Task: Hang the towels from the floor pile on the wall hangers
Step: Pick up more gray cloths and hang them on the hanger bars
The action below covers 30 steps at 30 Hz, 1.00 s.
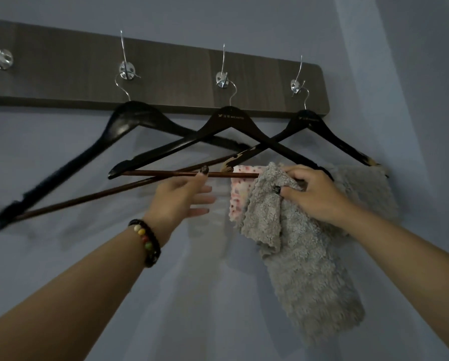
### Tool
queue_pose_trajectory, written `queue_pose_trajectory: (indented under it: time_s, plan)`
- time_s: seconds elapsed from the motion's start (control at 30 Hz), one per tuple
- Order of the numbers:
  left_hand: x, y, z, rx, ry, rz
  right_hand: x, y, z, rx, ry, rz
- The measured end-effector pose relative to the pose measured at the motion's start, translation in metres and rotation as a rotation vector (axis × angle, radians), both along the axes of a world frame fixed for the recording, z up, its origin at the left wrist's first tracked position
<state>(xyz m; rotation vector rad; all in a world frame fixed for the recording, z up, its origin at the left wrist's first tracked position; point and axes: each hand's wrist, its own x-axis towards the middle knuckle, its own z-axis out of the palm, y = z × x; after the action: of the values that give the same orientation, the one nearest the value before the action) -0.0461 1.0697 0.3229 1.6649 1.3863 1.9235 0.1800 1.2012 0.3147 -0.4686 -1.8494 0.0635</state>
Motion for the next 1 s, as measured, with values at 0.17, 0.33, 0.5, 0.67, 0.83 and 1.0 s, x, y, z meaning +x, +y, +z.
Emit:
queue_pose_trajectory:
  time_s: [0.17, 0.33, 0.5, 0.67, 0.83, 1.0]
  plan:
    - [0.014, 0.023, 0.011, -0.042, -0.301, -0.164, 0.007, 0.003, -0.002, -0.072, -0.006, 0.018]
    - [0.015, 0.03, 0.015, -0.017, -0.367, -0.296, 0.013, -0.009, -0.001, -0.108, 0.024, 0.047]
    - [0.02, 0.035, 0.013, -0.005, -0.295, -0.328, 0.008, -0.034, 0.016, -0.15, 0.096, 0.129]
    - [0.038, 0.035, 0.009, 0.031, -0.277, -0.319, -0.006, -0.044, 0.062, -0.171, 0.355, 0.198]
    - [0.053, 0.028, 0.011, 0.064, -0.158, -0.356, -0.013, -0.015, 0.096, -0.047, 0.407, -0.15]
    - [0.056, 0.029, 0.022, 0.097, -0.243, -0.402, -0.003, -0.006, 0.091, 0.141, 0.129, -0.393]
